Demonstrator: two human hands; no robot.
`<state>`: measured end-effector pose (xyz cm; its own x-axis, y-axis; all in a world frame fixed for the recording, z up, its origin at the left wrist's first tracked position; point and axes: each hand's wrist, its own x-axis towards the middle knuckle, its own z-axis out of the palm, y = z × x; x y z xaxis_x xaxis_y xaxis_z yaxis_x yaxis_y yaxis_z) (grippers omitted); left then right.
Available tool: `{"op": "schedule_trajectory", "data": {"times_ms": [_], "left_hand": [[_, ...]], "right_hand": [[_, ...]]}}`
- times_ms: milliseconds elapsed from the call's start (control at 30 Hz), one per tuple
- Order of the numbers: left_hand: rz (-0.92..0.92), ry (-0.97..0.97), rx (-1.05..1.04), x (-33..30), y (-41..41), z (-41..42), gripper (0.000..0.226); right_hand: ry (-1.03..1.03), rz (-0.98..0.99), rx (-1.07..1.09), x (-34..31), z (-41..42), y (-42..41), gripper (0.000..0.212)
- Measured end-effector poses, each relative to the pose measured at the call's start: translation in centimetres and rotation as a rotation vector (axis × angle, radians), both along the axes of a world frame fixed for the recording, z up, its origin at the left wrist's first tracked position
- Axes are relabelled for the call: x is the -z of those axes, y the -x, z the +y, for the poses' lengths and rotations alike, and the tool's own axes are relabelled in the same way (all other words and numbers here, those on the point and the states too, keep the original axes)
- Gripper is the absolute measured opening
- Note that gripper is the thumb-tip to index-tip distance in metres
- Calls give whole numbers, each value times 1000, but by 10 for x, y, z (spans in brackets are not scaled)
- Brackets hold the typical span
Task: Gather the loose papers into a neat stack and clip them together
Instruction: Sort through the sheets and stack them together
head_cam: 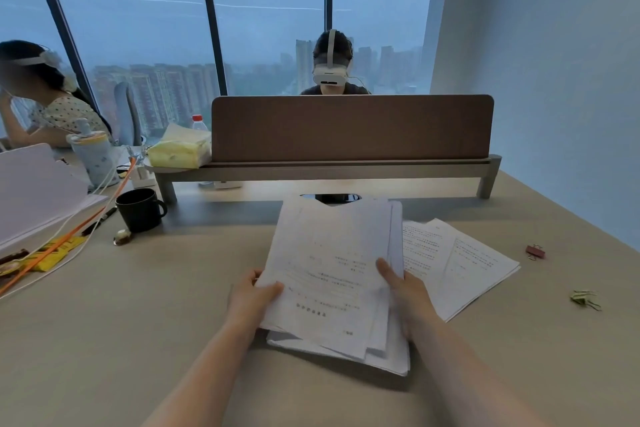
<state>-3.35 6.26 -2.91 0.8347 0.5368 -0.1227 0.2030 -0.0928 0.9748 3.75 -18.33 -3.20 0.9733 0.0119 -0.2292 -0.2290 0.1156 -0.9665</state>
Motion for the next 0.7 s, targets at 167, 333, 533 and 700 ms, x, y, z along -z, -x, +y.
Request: {"op": "schedule_trajectory", "data": {"times_ms": [167,333,533,700], "left_hand": [[94,-93,135,5,2,-8,19],[210,-106,203,2,-3,-1,21],[303,-126,294,-1,-11,10,44],[321,-121,358,-1,-11,12,56]], "right_hand": [[-3,21,8,4,3,0,34],[69,-14,-20,7,5,-2,28],[310,-85,-74,9,7,-3,28],[474,-148,-121,6,8,-1,30]]}}
